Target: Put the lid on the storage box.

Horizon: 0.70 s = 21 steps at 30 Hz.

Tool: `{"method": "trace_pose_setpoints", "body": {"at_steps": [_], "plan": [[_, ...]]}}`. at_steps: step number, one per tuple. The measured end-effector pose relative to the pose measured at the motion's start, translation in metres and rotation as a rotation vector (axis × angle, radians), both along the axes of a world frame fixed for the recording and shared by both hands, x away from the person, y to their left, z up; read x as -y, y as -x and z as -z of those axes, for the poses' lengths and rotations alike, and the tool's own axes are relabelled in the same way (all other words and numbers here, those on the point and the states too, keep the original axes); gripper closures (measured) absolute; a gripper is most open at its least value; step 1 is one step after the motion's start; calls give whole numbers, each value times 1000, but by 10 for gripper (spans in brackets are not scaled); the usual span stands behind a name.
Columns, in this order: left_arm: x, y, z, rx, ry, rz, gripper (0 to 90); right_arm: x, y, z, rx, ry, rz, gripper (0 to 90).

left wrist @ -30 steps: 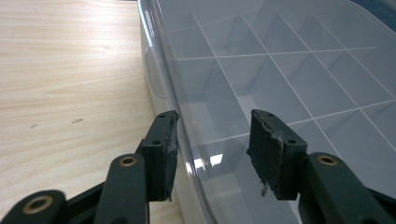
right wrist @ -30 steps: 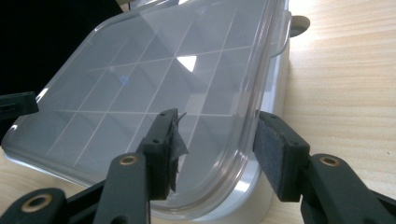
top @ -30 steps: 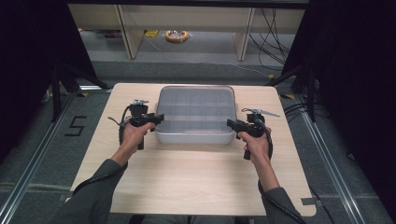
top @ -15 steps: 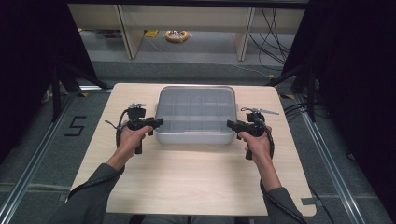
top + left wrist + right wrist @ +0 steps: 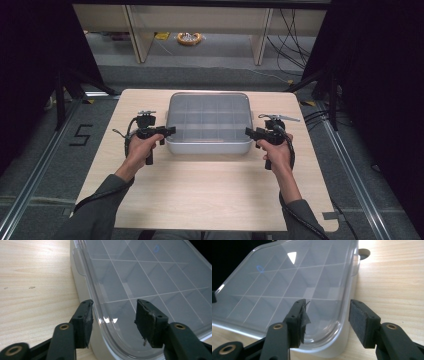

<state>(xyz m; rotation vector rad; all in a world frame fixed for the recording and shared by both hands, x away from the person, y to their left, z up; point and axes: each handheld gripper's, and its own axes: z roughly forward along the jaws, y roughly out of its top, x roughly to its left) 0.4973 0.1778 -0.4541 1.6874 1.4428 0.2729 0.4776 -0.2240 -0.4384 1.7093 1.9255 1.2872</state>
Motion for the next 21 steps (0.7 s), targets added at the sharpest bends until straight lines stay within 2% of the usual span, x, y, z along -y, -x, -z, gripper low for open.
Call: {"method": "trace_pose_setpoints", "body": {"at_steps": [1, 2, 3, 6, 7, 8, 10, 12, 13, 17, 18, 19, 21], "plan": [[-1, -1, 0, 0, 3, -3, 454, 2, -2, 1, -3, 9, 2, 491], [-1, -2, 0, 2, 12, -11, 452, 0, -2, 1, -17, -13, 19, 492], [0, -4, 0, 0, 33, -24, 447, 1, -3, 3, -17, -13, 18, 494], [-1, -7, 0, -12, 39, -21, 447, -1, -4, 4, -21, -18, 22, 500], [-1, -9, 0, -18, 43, -17, 448, 2, -7, 8, 12, 18, 2, 505], [-1, -9, 0, -23, 45, -17, 447, 1, -8, 8, 1, -5, 4, 505], [1, -12, 0, -27, 61, -28, 445, 1, -10, 10, 13, 3, 10, 506], [2, -15, 0, -31, 55, -32, 445, -2, -10, 9, -17, -37, 28, 506], [2, -16, 1, -36, 58, -37, 453, 1, -14, 11, 7, -13, 16, 507], [5, -17, 1, -45, 52, -48, 450, -1, -16, 11, 9, -27, 12, 507], [4, -17, 0, -44, 50, -49, 467, -4, -16, 12, 7, -36, 36, 508], [5, -16, 0, -43, 46, -59, 467, -4, -16, 12, 7, -36, 36, 508], [7, -14, -1, -36, 28, -69, 477, -2, -16, 13, 26, -30, 27, 515]]}}
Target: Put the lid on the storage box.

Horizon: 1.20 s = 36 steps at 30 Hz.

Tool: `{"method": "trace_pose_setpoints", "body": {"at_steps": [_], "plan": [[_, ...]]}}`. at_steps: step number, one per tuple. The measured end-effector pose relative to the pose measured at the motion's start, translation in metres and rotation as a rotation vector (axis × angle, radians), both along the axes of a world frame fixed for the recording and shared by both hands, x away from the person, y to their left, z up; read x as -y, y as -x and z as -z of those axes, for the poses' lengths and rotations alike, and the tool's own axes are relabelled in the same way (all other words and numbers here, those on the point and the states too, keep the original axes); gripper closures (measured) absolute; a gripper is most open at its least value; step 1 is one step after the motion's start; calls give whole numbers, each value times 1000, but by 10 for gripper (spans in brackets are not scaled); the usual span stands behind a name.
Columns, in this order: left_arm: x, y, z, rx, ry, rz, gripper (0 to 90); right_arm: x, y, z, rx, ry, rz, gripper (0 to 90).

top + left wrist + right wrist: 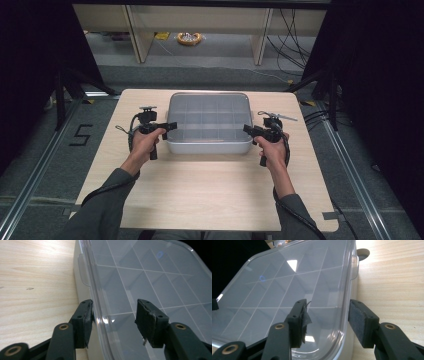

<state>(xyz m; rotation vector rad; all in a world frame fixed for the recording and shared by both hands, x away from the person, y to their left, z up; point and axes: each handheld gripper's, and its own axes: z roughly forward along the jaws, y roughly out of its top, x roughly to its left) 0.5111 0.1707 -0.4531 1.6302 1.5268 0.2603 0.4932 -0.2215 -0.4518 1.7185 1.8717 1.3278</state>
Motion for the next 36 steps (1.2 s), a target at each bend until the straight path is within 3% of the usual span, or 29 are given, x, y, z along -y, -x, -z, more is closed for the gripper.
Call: {"method": "trace_pose_setpoints", "body": {"at_steps": [5, 9, 10, 17, 21, 22, 23, 24, 25, 27, 28, 30, 32, 33, 34, 36], "plan": [[-2, 2, -1, 16, -9, -3, 516, 0, 6, -1, -13, -30, 20, 547], [-3, 0, -2, 21, -7, -8, 545, 4, 1, -1, 18, 10, -6, 603], [-4, -2, -3, 10, -2, -13, 548, 6, -3, -2, -5, 8, -3, 602], [-10, -25, -2, -7, 34, -56, 484, 18, -29, 0, -6, -1, 56, 573], [-13, -38, 2, -18, 89, -72, 470, 19, -42, 3, -20, -19, 62, 569], [-13, -40, 3, -12, 100, -76, 467, 14, -42, 1, -51, -65, 89, 569], [-14, -43, 4, -7, 93, -67, 468, 14, -43, 0, -58, -68, 77, 569], [-12, -45, 5, -13, 119, -77, 467, 13, -46, 1, -54, -69, 75, 569], [-11, -46, 5, -13, 124, -78, 464, 14, -50, 3, -21, -37, 51, 569], [-10, -49, 6, -13, 123, -79, 463, 12, -52, 3, -17, -34, 45, 570], [-9, -50, 6, -6, 128, -78, 463, 10, -53, 3, -27, -47, 47, 569], [-7, -53, 6, -14, 129, -76, 467, 1, -51, -2, -106, -128, 83, 563], [-5, -54, 6, -9, 131, -88, 466, 6, -57, 4, -20, -34, 43, 557], [-5, -54, 6, -8, 131, -90, 477, 6, -58, 4, -19, -39, 48, 557], [-5, -54, 6, -7, 132, -99, 488, 2, -55, 1, -78, -103, 87, 556], [-6, -53, 6, -15, 122, -101, 513, 5, -55, 2, -93, -171, 97, 575]]}}
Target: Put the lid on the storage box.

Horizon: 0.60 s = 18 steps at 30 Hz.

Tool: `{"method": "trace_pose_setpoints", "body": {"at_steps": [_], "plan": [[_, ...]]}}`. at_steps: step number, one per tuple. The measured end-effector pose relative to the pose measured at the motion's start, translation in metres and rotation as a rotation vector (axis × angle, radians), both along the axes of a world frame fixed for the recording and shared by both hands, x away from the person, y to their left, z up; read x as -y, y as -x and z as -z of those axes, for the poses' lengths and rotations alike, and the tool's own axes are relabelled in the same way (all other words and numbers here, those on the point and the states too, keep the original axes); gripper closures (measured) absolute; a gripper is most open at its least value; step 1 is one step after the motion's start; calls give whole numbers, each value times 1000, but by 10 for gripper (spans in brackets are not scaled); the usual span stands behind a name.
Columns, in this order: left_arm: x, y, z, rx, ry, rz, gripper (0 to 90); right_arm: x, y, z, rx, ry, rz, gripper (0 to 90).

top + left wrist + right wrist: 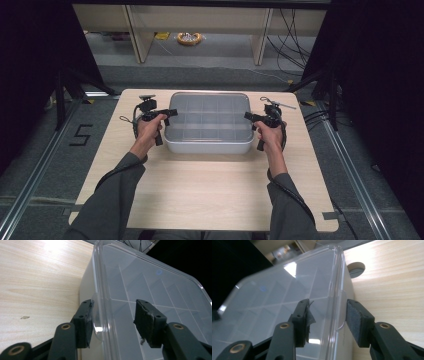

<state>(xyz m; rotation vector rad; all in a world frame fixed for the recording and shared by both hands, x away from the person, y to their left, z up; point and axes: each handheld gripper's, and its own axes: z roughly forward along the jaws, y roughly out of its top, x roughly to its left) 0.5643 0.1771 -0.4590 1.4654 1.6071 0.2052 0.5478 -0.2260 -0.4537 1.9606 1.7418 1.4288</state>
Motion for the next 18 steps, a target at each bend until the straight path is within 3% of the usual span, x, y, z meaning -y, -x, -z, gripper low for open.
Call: {"method": "trace_pose_setpoints", "body": {"at_steps": [2, 3, 4, 5, 7, 8, 10, 13, 14, 15, 16, 18], "plan": [[0, 2, -2, -3, 0, -2, 520, 4, 0, 2, 57, 35, -23, 579], [1, 3, -3, -1, -4, -4, 521, 2, 2, -1, 31, 14, -6, 580], [1, 4, -4, -6, -13, -1, 522, 4, 2, -1, 56, 35, -19, 580], [1, 5, -6, -15, -8, -6, 525, 3, 4, -3, 33, 16, -6, 582], [2, 6, -10, -14, -31, -7, 527, 8, 3, -2, 111, 78, -27, 582], [3, 7, -12, -23, -30, -13, 528, 9, 4, -3, 109, 85, -28, 582], [4, 8, -14, -24, -40, -17, 528, 5, 8, -8, 83, 45, -9, 581], [5, 8, -14, -30, -49, -9, 526, 6, 9, -10, 89, 53, -10, 580], [6, 7, -12, -42, -46, -3, 529, 6, 9, -9, 89, 53, -7, 631], [7, 7, -10, -46, -45, 1, 524, 6, 10, -10, 87, -36, -28, 623], [9, 7, -8, -43, -40, 5, 521, 4, 10, -11, 84, -69, -32, 627], [10, 8, -8, -40, -50, 8, 517, -9, 9, -15, 107, -9, -56, 618]]}}
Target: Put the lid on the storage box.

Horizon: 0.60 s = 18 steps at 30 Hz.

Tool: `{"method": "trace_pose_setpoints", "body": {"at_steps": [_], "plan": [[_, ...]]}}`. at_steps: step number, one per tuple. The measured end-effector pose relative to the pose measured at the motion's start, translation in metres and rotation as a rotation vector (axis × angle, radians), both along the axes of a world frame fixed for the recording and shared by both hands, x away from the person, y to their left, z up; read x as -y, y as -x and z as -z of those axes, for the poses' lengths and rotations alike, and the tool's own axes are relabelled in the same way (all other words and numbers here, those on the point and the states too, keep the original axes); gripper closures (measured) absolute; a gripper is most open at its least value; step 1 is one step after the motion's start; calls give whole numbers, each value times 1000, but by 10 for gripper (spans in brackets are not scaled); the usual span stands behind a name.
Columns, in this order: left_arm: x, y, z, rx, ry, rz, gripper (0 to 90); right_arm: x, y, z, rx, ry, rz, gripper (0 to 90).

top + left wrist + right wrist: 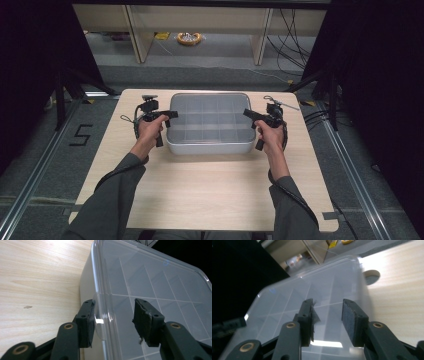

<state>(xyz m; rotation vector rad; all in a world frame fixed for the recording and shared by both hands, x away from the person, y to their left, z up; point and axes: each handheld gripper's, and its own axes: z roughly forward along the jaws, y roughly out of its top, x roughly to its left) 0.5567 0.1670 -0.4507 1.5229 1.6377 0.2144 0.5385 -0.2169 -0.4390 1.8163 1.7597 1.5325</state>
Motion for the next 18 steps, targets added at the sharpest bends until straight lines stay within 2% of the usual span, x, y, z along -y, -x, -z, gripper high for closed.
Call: {"method": "trace_pose_setpoints", "body": {"at_steps": [2, 3, 4, 5, 6, 7, 8, 10, 12, 13, 15, 16, 17, 18], "plan": [[1, 1, -1, -3, -1, -6, 518, -10, -1, -4, 3, 22, -3, 615], [-1, 2, 0, -1, -10, 5, 516, -12, -3, -5, 25, 54, -17, 610], [-2, 2, 0, -1, -16, 12, 515, -13, -4, -6, 28, 68, -10, 604], [-3, 2, 1, -2, -20, 15, 515, -14, -4, -8, 16, 60, 4, 598], [-5, 1, 1, 1, -27, 17, 515, -13, -4, -9, 8, 66, 15, 592], [-5, 1, 1, 5, -26, 11, 514, -9, -4, -9, 21, 88, 30, 586], [-6, 1, 1, 9, -31, 13, 514, -7, -3, -10, 14, 84, 38, 585], [-8, 1, 0, 7, -32, 12, 512, 3, -5, -6, 44, 140, 36, 579], [-8, 1, 1, 8, -26, 11, 508, 9, -3, -3, 16, 136, 60, 573], [-7, 1, 1, 9, -27, 16, 511, 9, -1, -3, -8, 115, 79, 572], [-6, 1, 2, 16, -23, 17, 512, 17, -2, 3, 16, 138, 63, 570], [-4, 1, 1, 15, -24, 8, 512, 17, 0, 3, -2, 117, 75, 568], [-3, 0, 1, 16, -26, 5, 509, 20, 0, 5, 19, 129, 62, 567], [-4, 0, 1, 19, -38, 17, 503, 20, 2, 4, 21, 119, 58, 564]]}}
